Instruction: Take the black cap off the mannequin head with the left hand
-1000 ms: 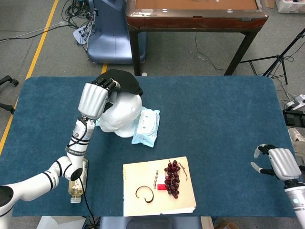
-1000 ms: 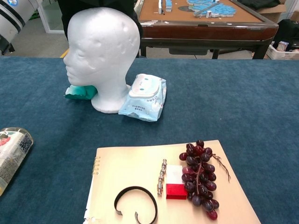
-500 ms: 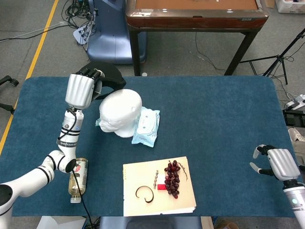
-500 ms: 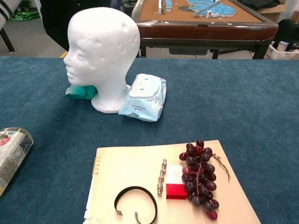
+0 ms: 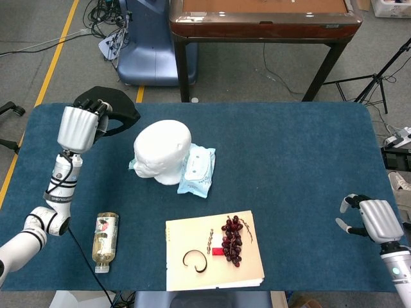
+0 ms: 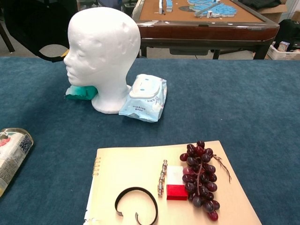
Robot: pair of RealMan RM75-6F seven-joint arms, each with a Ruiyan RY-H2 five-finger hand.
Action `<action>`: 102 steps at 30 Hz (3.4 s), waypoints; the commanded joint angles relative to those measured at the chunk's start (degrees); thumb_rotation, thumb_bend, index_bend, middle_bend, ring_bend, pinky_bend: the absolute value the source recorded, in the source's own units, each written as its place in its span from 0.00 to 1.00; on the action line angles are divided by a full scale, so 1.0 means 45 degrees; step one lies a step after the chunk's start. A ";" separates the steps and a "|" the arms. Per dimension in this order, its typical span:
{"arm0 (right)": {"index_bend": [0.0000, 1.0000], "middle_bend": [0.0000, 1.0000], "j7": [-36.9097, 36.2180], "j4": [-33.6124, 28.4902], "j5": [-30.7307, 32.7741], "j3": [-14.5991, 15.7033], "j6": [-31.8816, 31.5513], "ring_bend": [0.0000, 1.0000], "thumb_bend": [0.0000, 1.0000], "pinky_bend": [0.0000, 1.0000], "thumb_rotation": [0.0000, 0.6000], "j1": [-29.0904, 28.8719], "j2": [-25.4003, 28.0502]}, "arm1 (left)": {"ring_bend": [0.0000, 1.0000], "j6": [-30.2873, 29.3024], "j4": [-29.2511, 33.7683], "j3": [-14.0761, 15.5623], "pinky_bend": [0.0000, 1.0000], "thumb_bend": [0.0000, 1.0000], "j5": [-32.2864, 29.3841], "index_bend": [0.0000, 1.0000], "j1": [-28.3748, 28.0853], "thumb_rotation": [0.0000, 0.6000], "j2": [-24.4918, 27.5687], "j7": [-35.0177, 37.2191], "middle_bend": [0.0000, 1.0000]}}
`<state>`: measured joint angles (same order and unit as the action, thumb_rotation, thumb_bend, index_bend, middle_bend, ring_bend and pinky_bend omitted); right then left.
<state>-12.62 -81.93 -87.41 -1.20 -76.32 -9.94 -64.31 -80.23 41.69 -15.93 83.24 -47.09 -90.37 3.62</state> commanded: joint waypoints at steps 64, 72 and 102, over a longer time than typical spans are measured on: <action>0.57 0.51 0.0564 -0.0514 -0.0268 0.0215 0.0156 0.46 0.24 0.66 1.00 -0.0240 -0.0152 | 0.04 0.3804 1.6288 0.5138 0.27 0.00 -0.2417 0.01 0.5040 1.00 0.7680 -0.7530 0.02; 0.57 0.51 0.1064 -0.0962 -0.0278 0.0082 0.0240 0.46 0.24 0.66 1.00 -0.0419 0.0343 | 0.31 0.1915 1.5841 0.4273 0.49 0.16 -0.2149 0.37 0.5720 1.00 0.6839 -0.7210 0.35; 0.57 0.51 0.2117 -0.1895 0.0391 -0.0191 0.0837 0.46 0.24 0.66 1.00 -0.0746 0.1131 | 0.43 0.0195 1.3007 0.3788 0.58 0.29 -0.0027 0.50 0.6814 1.00 0.4748 -0.5907 0.53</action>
<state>-3.11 -90.45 -85.65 -2.07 -72.55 -13.29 -59.22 -79.42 100.31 1.06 83.07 -16.50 -69.00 -23.06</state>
